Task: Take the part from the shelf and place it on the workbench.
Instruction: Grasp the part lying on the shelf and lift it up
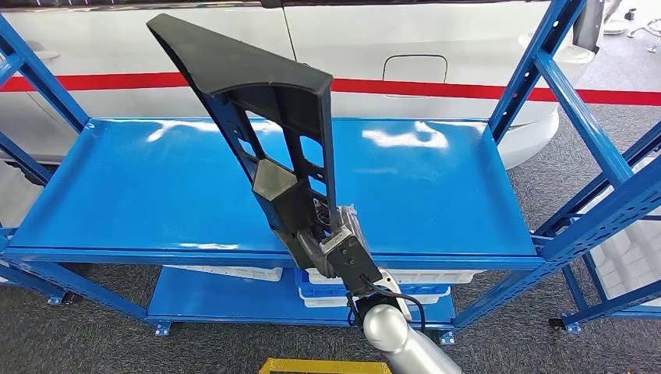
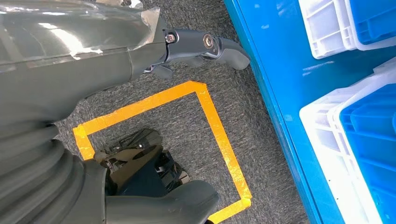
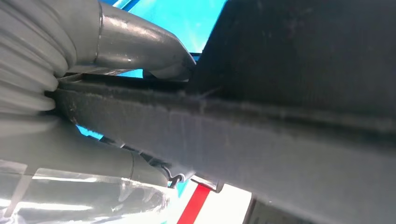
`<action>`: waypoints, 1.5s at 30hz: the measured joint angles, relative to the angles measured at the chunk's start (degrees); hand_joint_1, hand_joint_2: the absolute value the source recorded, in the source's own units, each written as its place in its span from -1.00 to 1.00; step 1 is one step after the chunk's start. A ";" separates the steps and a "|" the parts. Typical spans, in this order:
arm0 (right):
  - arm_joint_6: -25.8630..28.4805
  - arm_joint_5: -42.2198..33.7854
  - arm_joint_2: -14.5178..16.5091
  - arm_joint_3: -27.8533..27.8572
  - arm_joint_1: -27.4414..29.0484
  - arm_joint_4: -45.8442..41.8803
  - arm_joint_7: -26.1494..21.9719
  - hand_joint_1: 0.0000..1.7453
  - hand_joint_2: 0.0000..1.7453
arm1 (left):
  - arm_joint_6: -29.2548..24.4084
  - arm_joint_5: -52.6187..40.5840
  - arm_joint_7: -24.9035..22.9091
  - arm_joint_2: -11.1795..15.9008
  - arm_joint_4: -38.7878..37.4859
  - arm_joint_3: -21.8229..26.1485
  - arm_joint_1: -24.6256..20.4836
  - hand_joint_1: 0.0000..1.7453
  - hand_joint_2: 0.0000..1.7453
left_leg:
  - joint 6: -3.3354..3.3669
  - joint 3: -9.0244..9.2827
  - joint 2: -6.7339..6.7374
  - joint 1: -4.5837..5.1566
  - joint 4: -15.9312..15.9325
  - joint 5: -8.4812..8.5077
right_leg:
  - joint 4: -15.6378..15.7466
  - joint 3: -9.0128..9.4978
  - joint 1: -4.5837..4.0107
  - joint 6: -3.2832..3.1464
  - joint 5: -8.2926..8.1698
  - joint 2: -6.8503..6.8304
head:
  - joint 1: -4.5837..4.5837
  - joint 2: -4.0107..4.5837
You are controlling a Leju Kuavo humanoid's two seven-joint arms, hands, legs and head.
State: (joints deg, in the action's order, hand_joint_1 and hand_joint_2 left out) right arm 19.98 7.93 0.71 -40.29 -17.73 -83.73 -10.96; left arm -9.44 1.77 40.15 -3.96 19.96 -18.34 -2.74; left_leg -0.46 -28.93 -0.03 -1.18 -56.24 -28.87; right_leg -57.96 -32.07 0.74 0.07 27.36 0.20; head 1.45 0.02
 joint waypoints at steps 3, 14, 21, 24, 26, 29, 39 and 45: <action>0.45 -1.59 0.64 1.10 -0.72 0.74 0.30 1.00 1.00 | 0.55 -0.09 0.00 0.00 -0.01 0.00 -0.13 -1.00 1.00 | 0.00 0.00 -0.02 0.00 0.00 0.00 | 0.00 0.00 0.01 0.00 0.00 -0.01 | 0.01 0.00; -7.15 -13.98 4.53 3.08 -7.74 4.93 0.28 1.00 1.00 | 4.04 3.51 0.00 2.03 -0.73 1.90 -1.40 -1.00 1.00 | -0.03 -0.06 0.11 -0.09 0.00 0.04 | -0.04 -0.06 -0.04 0.00 -0.02 0.11 | 0.00 -0.01; -15.01 -20.16 15.58 -1.60 -16.25 14.85 1.82 1.00 1.00 | -1.14 6.82 0.00 3.43 -2.57 8.76 -2.44 -1.00 1.00 | -0.18 -0.06 0.08 -0.37 0.03 0.12 | -0.09 -0.08 -0.35 -0.03 -0.01 0.11 | 0.01 -0.01; -15.63 -23.78 17.40 -5.12 -17.51 16.22 1.86 1.00 1.00 | -4.11 6.31 0.00 3.69 -1.76 11.21 -0.63 -1.00 1.00 | -0.20 -0.17 0.08 -0.37 0.04 0.11 | -0.09 -0.12 -0.37 -0.03 0.00 0.11 | -0.02 0.00; -16.79 -27.48 18.23 -7.55 -18.22 16.80 1.66 1.00 1.00 | -7.45 5.68 0.00 3.72 -0.93 13.51 0.59 -1.00 1.00 | -0.23 -0.22 0.12 -0.34 0.04 0.09 | -0.08 -0.14 -0.34 -0.03 0.00 0.11 | -0.02 -0.01; -17.66 -32.75 18.66 -13.04 -19.77 17.57 1.12 1.00 1.00 | -11.78 4.22 -0.01 3.72 0.57 18.31 2.74 -1.00 1.00 | -0.25 -0.20 0.13 -0.28 0.03 0.07 | -0.05 -0.16 -0.28 -0.03 0.00 0.11 | -0.02 -0.01; -14.09 -41.43 18.71 -25.01 -21.63 19.20 -2.14 1.00 1.00 | -26.72 -0.09 -0.72 -0.25 -4.51 25.94 2.57 -1.00 1.00 | -0.25 -0.14 -0.05 -0.16 0.01 0.08 | -0.03 -0.08 -0.15 -0.02 0.00 -0.04 | -0.02 -0.01; -9.53 -43.00 18.72 -30.32 -20.71 16.52 -1.45 1.00 1.00 | -28.41 -2.03 -2.63 -2.03 -7.42 26.30 1.73 -1.00 1.00 | -0.23 -0.15 -0.03 -0.17 0.01 0.06 | -0.03 -0.09 -0.15 -0.02 0.00 -0.03 | -0.03 0.00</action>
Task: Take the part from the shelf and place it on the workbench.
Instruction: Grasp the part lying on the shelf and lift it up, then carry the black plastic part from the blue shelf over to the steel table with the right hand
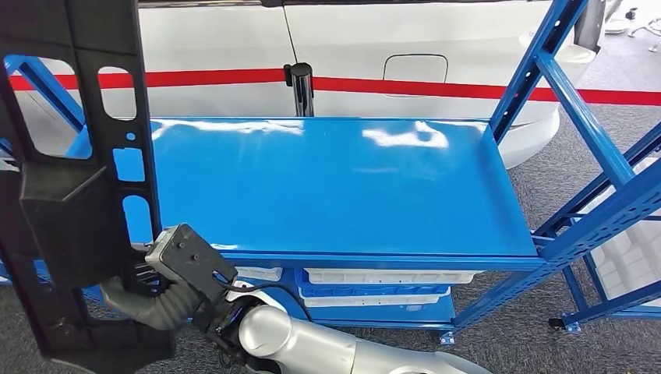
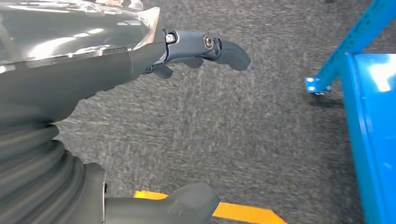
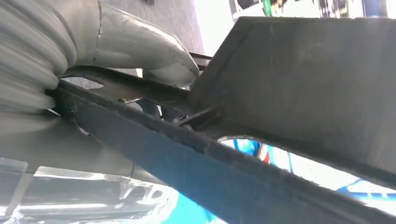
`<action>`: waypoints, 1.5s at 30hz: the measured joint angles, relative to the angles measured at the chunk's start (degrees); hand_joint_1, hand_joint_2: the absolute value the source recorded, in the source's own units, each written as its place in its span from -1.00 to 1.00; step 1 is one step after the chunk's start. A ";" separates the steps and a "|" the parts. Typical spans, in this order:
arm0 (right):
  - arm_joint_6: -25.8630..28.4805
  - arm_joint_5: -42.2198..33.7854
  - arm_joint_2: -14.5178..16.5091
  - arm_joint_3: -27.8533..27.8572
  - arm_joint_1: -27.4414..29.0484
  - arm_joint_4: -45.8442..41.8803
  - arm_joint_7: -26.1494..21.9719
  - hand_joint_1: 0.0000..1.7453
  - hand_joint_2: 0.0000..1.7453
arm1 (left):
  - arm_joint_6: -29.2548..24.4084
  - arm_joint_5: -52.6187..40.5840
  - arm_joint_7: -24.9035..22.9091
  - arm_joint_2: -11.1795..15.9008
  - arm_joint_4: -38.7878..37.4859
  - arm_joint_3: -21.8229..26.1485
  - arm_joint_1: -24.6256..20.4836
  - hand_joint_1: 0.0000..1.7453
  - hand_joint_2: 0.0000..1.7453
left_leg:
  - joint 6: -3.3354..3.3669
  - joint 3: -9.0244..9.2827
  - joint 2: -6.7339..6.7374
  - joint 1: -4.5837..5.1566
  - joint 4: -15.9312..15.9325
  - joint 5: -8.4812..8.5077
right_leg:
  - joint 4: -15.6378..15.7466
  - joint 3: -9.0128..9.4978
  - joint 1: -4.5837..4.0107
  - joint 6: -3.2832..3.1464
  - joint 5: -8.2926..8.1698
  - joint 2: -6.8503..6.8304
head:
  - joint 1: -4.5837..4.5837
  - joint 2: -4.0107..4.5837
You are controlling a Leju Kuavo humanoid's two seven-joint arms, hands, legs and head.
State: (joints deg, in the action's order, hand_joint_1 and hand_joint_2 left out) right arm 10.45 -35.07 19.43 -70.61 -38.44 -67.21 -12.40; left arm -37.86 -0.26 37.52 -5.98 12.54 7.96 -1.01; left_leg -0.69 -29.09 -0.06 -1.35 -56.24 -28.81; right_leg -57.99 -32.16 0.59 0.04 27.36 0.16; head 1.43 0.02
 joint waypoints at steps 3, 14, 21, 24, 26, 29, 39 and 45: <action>0.83 -1.66 0.00 -1.62 -0.73 -0.72 -0.01 1.00 1.00 | -1.07 -2.00 -3.21 0.00 -0.80 -0.17 -0.14 -1.00 1.00 | 0.00 0.01 0.00 -0.01 0.00 0.00 | 0.00 0.00 -0.01 0.00 0.00 0.01 | 0.01 0.00; 3.18 -3.54 0.00 -5.30 -3.05 -4.30 0.62 1.00 1.00 | -1.55 -3.59 -6.81 0.02 -1.75 -0.98 -0.83 -1.00 1.00 | -0.01 0.03 0.00 -0.01 0.00 0.02 | 0.00 0.03 -0.02 0.00 0.00 0.00 | -0.01 -0.01; 3.46 -3.64 0.00 -6.11 -3.33 -4.48 0.63 1.00 1.00 | -1.67 -3.65 -6.89 0.02 -1.76 -1.33 -0.92 -1.00 1.00 | -0.01 0.03 0.00 -0.01 0.00 0.01 | 0.00 0.02 -0.01 0.00 0.00 0.00 | -0.01 -0.01; 3.80 -4.38 0.00 -6.61 -3.64 -4.48 -0.33 1.00 1.00 | -1.93 -4.62 -7.91 0.02 -1.78 -1.63 -0.91 -1.00 1.00 | -0.01 0.03 0.00 -0.01 0.00 0.01 | 0.00 0.02 -0.02 0.00 0.00 0.00 | -0.01 -0.01; 3.78 -5.16 0.00 -6.91 -3.75 -4.51 -0.99 1.00 1.00 | -2.10 -5.73 -8.98 0.05 -1.84 -2.09 -0.91 -1.00 1.00 | -0.01 0.03 0.00 -0.01 0.00 0.01 | 0.00 0.03 -0.02 0.00 0.00 0.00 | -0.01 -0.01; 3.62 -5.73 0.00 -7.22 -3.69 -4.83 -1.60 1.00 1.00 | -2.11 -7.19 -10.20 0.08 -1.91 -2.71 -0.89 -1.00 1.00 | -0.01 0.03 0.00 -0.01 0.00 0.02 | 0.00 0.03 -0.02 0.00 0.00 0.00 | -0.01 -0.01; 1.06 11.67 -8.81 10.16 -4.07 -4.33 -7.11 1.00 1.00 | 22.96 -4.68 2.33 -1.02 6.56 -8.01 -0.13 -1.00 1.00 | 0.14 -0.01 -0.64 0.14 -0.21 0.11 | 0.07 0.19 -0.02 0.04 0.00 -0.74 | -0.08 -0.02; -0.90 16.12 -14.89 23.35 0.43 -4.65 -7.18 1.00 1.00 | 27.19 -3.09 2.60 0.81 9.97 -10.59 -1.86 -1.00 1.00 | 0.43 -0.14 0.10 0.23 -0.60 0.02 | 0.10 0.09 0.35 0.41 -0.34 0.13 | -0.23 -0.01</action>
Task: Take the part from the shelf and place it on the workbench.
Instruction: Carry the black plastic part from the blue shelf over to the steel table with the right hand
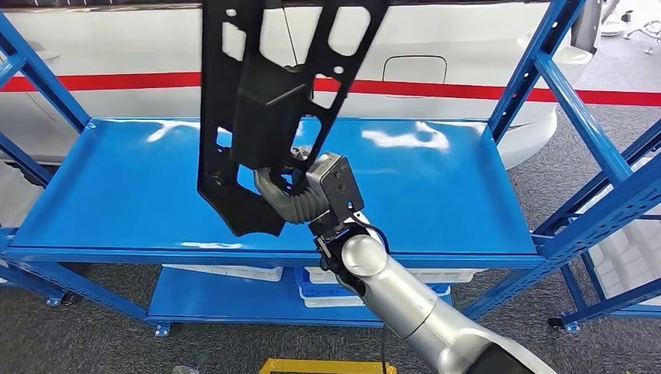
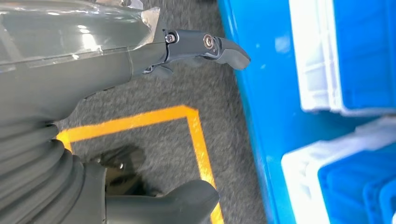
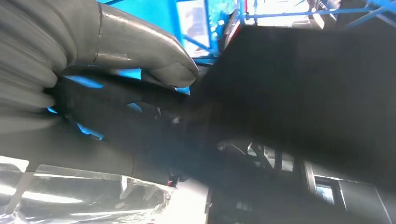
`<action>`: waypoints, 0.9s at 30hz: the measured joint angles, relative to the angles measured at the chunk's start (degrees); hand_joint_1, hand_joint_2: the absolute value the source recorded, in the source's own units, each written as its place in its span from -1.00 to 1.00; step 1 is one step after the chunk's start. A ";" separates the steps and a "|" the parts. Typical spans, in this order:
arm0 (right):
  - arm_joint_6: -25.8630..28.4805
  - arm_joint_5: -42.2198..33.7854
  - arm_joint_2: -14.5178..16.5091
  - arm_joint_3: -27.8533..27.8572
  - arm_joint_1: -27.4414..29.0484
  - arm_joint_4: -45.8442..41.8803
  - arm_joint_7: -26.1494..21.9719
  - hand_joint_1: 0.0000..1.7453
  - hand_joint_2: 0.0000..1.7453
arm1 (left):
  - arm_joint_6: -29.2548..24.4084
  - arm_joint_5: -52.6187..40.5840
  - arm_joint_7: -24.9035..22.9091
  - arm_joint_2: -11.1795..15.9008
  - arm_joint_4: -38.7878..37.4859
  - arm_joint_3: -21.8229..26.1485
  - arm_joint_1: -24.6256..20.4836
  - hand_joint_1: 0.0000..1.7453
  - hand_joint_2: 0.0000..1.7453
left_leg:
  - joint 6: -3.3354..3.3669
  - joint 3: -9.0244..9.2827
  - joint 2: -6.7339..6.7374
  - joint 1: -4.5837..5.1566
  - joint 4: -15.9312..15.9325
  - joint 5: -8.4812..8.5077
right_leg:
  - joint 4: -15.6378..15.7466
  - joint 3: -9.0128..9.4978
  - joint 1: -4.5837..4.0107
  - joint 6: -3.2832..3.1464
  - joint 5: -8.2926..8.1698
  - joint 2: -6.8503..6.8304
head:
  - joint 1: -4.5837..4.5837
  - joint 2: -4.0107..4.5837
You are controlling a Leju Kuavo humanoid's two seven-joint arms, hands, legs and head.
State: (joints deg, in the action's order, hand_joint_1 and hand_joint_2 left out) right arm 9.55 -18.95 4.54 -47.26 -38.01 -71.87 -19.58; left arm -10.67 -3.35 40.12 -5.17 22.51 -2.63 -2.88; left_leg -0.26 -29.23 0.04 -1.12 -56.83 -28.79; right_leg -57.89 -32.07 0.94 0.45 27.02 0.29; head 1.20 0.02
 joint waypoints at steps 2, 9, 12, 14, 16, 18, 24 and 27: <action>0.36 0.74 -0.52 1.50 1.34 -0.54 0.36 1.00 1.00 | 0.09 0.26 0.01 0.54 1.02 -0.36 0.13 -1.00 1.00 | 0.08 -0.10 -0.06 -0.02 -0.13 -0.05 | 0.00 -0.08 0.02 0.03 0.00 -0.01 | -0.01 -0.01; 3.77 4.52 -2.00 5.10 5.81 -3.57 0.07 1.00 1.00 | 0.57 0.37 0.02 1.65 2.76 -2.40 0.52 -1.00 1.00 | 1.33 0.02 0.04 -0.19 0.69 0.44 | 0.37 -0.24 -0.04 0.65 -0.11 -0.05 | -0.04 0.00; 5.30 6.93 -2.90 6.49 7.38 -4.77 0.10 1.00 1.00 | 0.97 0.37 0.04 1.65 3.08 -3.63 0.29 -1.00 1.00 | 2.16 0.63 0.39 -0.65 2.29 1.44 | -5.96 -3.78 -0.05 0.58 2.53 -0.11 | -0.34 0.00; 5.84 7.92 -3.52 7.17 8.77 -5.13 0.15 1.00 1.00 | 1.13 0.43 0.03 1.69 3.09 -4.25 0.23 -1.00 1.00 | 2.19 0.62 0.40 -0.70 2.33 1.43 | -13.33 -7.83 0.18 0.70 4.65 -0.13 | -0.44 0.00; 6.08 8.46 -4.06 7.70 10.15 -5.36 0.20 1.00 1.00 | 1.18 0.53 0.03 1.72 3.09 -4.74 0.22 -1.00 1.00 | 1.87 0.75 0.33 -0.88 2.24 1.21 | -14.54 -9.15 0.66 1.68 3.76 -0.16 | -0.48 0.00; 6.10 8.79 -4.33 8.06 10.80 -5.65 0.24 1.00 1.00 | 1.20 0.64 0.03 1.73 3.09 -5.26 0.20 -1.00 1.00 | 1.06 1.01 0.23 -1.16 1.91 0.67 | -7.93 -6.60 1.33 3.14 0.26 -0.35 | -0.52 0.01; 6.09 9.59 -4.60 8.86 12.14 -6.77 0.42 1.00 1.00 | 1.16 1.00 0.03 1.98 3.31 -5.84 0.02 -1.00 1.00 | -0.91 0.58 0.05 -1.45 0.37 -0.87 | -1.31 -3.31 1.23 1.62 -1.38 0.25 | -0.48 -0.01; 6.10 9.72 -4.56 9.02 12.38 -7.42 0.45 1.00 1.00 | 1.17 1.04 0.03 1.98 3.49 -6.00 -0.06 -1.00 1.00 | -0.94 -1.30 0.11 -1.64 -3.72 -3.32 | -1.31 -3.18 1.07 0.65 -1.23 0.32 | -0.37 -0.01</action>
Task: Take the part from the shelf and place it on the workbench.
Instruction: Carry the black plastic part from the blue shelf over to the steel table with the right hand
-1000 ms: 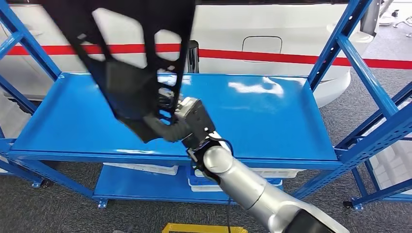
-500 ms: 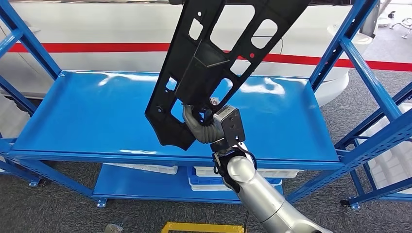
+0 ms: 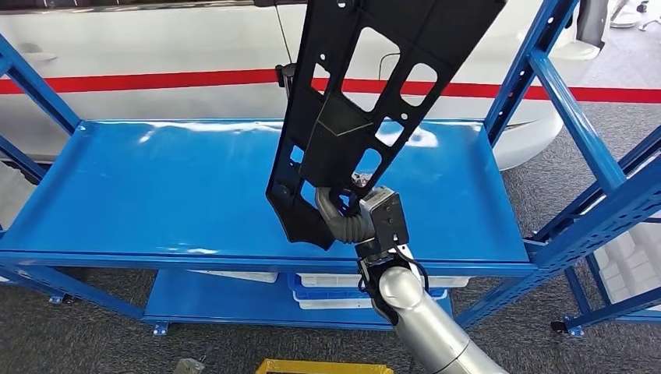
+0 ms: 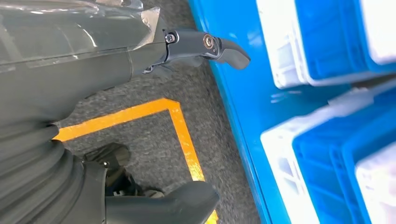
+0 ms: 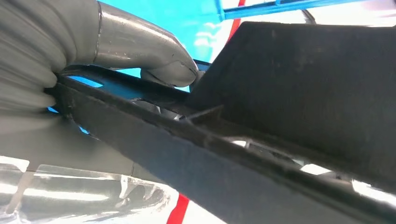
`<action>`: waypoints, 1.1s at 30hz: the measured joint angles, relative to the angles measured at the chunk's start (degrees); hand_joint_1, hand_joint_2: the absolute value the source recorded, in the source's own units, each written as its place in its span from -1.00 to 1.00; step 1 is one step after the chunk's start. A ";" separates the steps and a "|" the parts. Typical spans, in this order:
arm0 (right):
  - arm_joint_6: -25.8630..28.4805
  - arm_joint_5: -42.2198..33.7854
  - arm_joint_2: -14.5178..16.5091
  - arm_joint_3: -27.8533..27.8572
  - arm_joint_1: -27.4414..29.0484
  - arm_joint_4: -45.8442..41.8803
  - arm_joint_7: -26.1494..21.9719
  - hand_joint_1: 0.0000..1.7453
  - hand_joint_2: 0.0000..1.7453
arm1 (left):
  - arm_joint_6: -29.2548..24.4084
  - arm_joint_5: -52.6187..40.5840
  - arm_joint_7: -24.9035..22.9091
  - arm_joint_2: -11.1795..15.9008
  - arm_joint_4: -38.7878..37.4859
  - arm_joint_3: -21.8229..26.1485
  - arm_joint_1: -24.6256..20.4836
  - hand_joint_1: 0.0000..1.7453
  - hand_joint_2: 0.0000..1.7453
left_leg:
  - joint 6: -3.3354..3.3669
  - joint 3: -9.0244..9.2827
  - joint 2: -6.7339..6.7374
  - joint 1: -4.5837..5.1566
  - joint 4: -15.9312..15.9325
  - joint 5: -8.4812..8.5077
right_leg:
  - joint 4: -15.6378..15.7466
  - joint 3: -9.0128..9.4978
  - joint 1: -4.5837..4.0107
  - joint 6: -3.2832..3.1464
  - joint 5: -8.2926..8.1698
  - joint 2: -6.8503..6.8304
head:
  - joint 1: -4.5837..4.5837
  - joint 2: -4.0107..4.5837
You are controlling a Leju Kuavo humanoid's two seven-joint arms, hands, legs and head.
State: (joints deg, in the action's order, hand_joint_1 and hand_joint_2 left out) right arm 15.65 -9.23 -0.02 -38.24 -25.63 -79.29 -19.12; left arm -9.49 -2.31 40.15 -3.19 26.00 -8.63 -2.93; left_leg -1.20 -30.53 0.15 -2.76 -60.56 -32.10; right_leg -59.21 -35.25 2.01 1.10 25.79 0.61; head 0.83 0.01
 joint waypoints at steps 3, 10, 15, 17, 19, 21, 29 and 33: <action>-0.02 0.16 0.00 0.13 0.28 -0.20 0.12 1.00 1.00 | 0.00 0.16 0.00 0.10 0.05 -0.04 0.10 -1.00 1.00 | 0.44 -6.08 -0.03 0.45 -10.82 -3.92 | -0.01 0.02 -0.74 -0.38 0.14 0.00 | 0.09 0.00; -1.28 1.68 1.97 0.16 -0.89 0.53 1.67 1.00 1.00 | 1.03 2.97 0.01 1.53 0.03 0.29 0.11 -1.00 1.00 | 4.60 -3.42 -0.11 3.15 0.61 4.68 | 0.01 0.34 -2.30 -0.81 0.24 0.40 | 0.02 0.01; -6.35 1.54 6.60 -0.02 -4.91 4.67 2.35 1.00 1.00 | 0.80 5.09 0.00 2.62 0.00 3.31 0.01 -1.00 1.00 | 4.32 -2.51 0.13 2.81 3.03 5.77 | -1.98 -0.85 -2.50 -0.49 1.35 0.14 | -0.08 0.01; -7.69 1.54 8.12 -0.23 -5.95 6.31 2.38 1.00 1.00 | 0.04 5.10 0.00 2.67 0.03 4.55 0.26 -1.00 1.00 | 4.29 -2.32 0.16 2.62 3.54 6.18 | -7.91 -3.37 -2.26 -0.55 4.27 -0.02 | -0.26 0.01; -9.39 1.54 9.25 -0.37 -6.22 7.80 2.31 1.00 1.00 | -1.42 4.57 0.00 2.58 0.25 5.95 1.14 -1.00 1.00 | 4.31 -2.39 0.21 2.58 3.52 6.21 | -14.24 -5.95 -1.93 -0.32 6.64 -0.05 | -0.33 0.01; -10.79 1.54 10.07 -0.43 -6.05 8.68 1.93 1.00 1.00 | -2.94 3.26 0.00 2.09 0.93 7.41 2.50 -1.00 1.00 | 4.21 -2.38 0.28 2.51 3.46 6.15 | -13.47 -5.29 -1.49 0.67 5.90 -0.18 | -0.31 0.00; -11.40 1.38 9.66 0.68 -5.95 8.59 0.57 1.00 1.00 | -3.45 0.04 0.00 0.15 3.15 8.71 4.51 -1.00 1.00 | 1.62 -2.90 -0.06 2.11 2.69 5.67 | 1.21 2.06 -1.32 -0.33 0.86 -0.46 | -0.18 0.01; -8.38 2.40 8.20 1.69 -5.50 6.57 0.15 1.00 1.00 | -1.53 -0.49 0.00 0.02 3.46 8.38 4.18 -1.00 1.00 | 0.65 -7.64 -0.12 1.77 -7.79 -0.23 | 1.68 2.32 -0.96 -1.64 0.54 -0.49 | -0.07 0.00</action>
State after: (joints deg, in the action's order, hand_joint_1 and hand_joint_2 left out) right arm 7.26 -6.83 8.17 -36.55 -31.13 -72.71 -18.98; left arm -11.02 -2.80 40.15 -3.17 29.46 -0.24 1.25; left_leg -0.55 -38.17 0.03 -1.00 -68.34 -32.34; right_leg -57.53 -32.93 1.05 -0.53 26.33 0.12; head 0.76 0.01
